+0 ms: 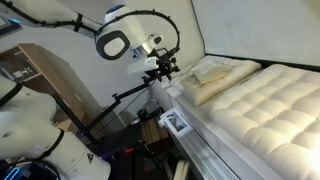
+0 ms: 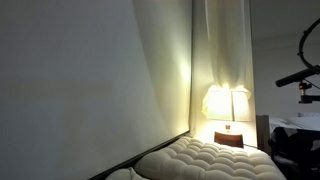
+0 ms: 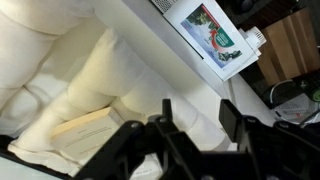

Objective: Pick up the black book and position it on top of the white book

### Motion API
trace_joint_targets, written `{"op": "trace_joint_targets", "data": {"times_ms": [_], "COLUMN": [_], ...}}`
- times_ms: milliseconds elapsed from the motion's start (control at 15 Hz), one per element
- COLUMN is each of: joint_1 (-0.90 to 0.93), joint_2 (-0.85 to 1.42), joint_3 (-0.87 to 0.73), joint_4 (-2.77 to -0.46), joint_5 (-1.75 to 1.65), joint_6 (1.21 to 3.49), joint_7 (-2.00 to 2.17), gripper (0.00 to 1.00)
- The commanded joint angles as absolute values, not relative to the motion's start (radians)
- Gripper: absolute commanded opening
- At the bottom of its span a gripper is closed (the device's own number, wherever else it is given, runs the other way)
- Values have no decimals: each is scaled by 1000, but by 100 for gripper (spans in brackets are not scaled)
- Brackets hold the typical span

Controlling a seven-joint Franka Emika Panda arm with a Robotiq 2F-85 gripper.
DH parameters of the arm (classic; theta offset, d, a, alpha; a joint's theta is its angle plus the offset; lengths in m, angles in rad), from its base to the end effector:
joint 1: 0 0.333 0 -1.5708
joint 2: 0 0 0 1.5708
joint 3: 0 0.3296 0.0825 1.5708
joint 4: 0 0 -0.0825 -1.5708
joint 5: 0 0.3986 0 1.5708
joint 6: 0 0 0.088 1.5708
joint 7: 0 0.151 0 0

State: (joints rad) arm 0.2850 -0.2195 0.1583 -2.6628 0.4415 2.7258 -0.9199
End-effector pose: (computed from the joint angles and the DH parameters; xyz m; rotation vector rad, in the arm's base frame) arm 0.4143 0.1843 0.2978 -2.6237 -1.4070 -0.4798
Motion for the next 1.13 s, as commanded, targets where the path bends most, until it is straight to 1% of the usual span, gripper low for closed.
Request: {"op": "trace_joint_targets", "data": {"times_ms": [0, 133, 200, 267, 333, 400, 600, 1067], "joint_1": [303, 312, 311, 303, 308, 306, 305, 307], "joint_2": [-256, -265, -272, -275, -229, -232, -237, -238], "joint_3": [96, 54, 36, 22, 40, 27, 18, 19], "joint_4": [-2684, -2692, -2704, -2713, -2681, -2688, -2696, -2696], "joint_5": [411, 430, 436, 426, 415, 416, 416, 416], "joint_6": [2713, 2694, 2697, 2695, 2721, 2721, 2721, 2720], "joint_7": [-940, -1004, -1028, -1039, -997, -1012, -1025, -1025], "gripper": [29, 29, 59, 81, 59, 60, 80, 81]}}
